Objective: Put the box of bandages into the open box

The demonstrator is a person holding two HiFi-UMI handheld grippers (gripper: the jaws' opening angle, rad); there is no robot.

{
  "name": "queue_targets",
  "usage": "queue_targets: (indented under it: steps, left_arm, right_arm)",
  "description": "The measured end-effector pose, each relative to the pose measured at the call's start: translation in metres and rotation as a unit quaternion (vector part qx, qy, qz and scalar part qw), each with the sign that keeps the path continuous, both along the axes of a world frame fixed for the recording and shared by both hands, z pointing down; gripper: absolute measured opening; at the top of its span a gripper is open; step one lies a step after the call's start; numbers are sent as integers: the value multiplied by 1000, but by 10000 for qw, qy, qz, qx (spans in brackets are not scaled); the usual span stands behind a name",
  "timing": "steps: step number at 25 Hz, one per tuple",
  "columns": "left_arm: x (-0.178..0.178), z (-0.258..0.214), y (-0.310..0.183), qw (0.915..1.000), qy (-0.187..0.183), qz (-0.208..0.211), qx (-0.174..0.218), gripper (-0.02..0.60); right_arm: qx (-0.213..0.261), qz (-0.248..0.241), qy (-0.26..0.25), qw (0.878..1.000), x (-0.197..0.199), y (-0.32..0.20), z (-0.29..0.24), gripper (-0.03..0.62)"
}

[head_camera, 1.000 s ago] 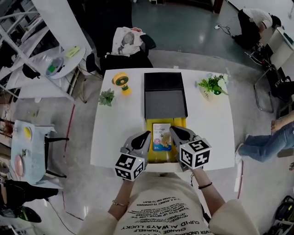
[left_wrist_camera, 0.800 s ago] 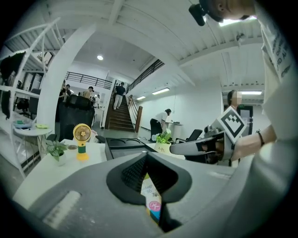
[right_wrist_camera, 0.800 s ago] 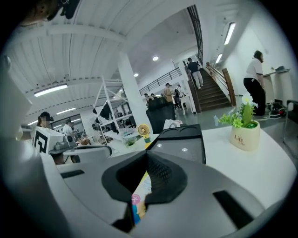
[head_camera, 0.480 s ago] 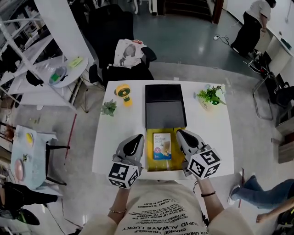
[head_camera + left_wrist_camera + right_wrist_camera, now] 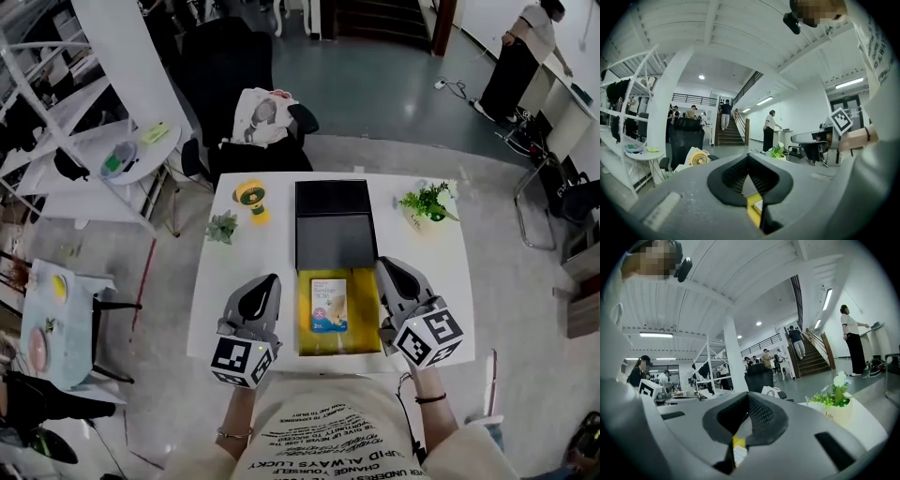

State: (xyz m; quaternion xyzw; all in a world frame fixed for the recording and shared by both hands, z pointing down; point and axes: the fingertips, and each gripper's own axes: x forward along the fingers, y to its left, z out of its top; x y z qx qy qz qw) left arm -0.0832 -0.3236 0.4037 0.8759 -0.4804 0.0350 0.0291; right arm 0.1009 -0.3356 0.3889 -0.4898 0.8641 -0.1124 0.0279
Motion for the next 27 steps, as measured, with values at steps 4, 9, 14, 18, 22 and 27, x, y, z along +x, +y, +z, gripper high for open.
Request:
queue_targets:
  steps: [4, 9, 14, 18, 22, 27]
  left_arm:
    - [-1, -3, -2, 10000, -19, -53, 48, 23]
    - [-3, -3, -4, 9999, -80, -84, 74, 23]
    - [-5, -1, -4, 9999, -127, -106, 46, 23]
    - [-5, 1, -4, 9997, -210, -108, 41, 23]
    - [-7, 0, -3, 9997, -203, -126, 25, 23]
    - [-9, 0, -3, 9997, -181, -169, 28, 23]
  right_arm:
    - [59, 5, -20, 10000, 4, -2, -3, 3]
    - [53, 35, 34, 10000, 7, -4, -2, 3]
    - [21, 74, 23, 10000, 8, -5, 1, 3]
    - [-33, 77, 48, 10000, 9, -5, 2, 3]
    - [-24, 86, 45, 9999, 10, -6, 1, 3]
    - [-71, 137, 38, 9999, 10, -4, 2, 3]
